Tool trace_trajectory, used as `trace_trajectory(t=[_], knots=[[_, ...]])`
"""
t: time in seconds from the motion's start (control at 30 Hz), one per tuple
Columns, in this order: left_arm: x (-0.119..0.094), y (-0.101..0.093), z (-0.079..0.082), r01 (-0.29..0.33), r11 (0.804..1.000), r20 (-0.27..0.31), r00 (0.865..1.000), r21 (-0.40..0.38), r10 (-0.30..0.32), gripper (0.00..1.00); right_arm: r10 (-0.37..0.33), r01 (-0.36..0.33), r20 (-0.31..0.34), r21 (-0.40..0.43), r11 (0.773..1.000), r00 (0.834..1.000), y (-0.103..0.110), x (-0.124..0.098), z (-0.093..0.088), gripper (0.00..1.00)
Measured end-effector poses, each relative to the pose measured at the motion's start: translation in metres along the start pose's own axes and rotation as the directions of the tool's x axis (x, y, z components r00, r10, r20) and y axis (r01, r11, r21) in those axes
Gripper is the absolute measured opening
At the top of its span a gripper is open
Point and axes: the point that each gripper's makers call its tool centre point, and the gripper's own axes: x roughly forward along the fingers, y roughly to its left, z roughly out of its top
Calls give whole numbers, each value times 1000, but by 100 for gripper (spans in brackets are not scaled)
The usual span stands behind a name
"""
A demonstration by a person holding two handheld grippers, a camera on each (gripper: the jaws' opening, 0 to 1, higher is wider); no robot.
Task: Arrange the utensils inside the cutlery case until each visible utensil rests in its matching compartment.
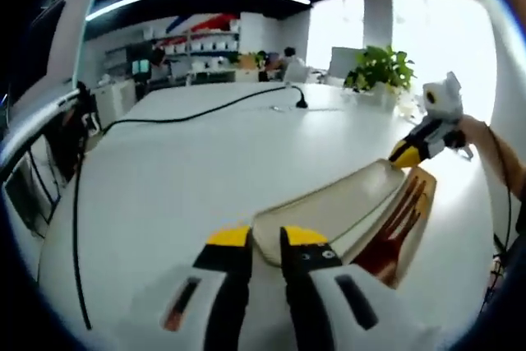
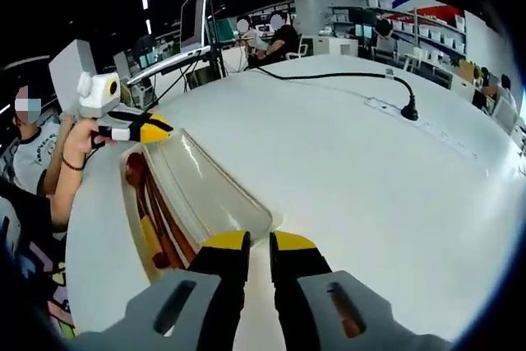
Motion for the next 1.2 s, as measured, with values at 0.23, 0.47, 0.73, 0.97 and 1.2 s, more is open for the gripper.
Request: trace_trajectory(t=[0.23, 0.47, 0.73, 0.97, 1.2], knots=[[1, 15, 0, -111, 994, 6, 994, 23, 111, 0, -101, 101, -16, 68, 993, 995, -5, 1, 1, 6], [2, 16, -5, -77, 997, 16, 997, -21, 78, 0, -189, 175, 77, 157, 972, 979, -14, 0, 15, 3], [5, 19, -2, -76, 996, 26, 997, -54, 77, 0, -177, 130, 178, 249, 960, 968, -18, -8, 27, 2], [7, 18, -1, -83, 995, 31, 996, -49, 85, 1, -141, 38, 253, 374, 927, 957, -18, -19, 43, 2], [6, 21, 1, -105, 993, 34, 994, -45, 106, 3, -75, -100, 310, 513, 853, 948, -12, -18, 47, 1]])
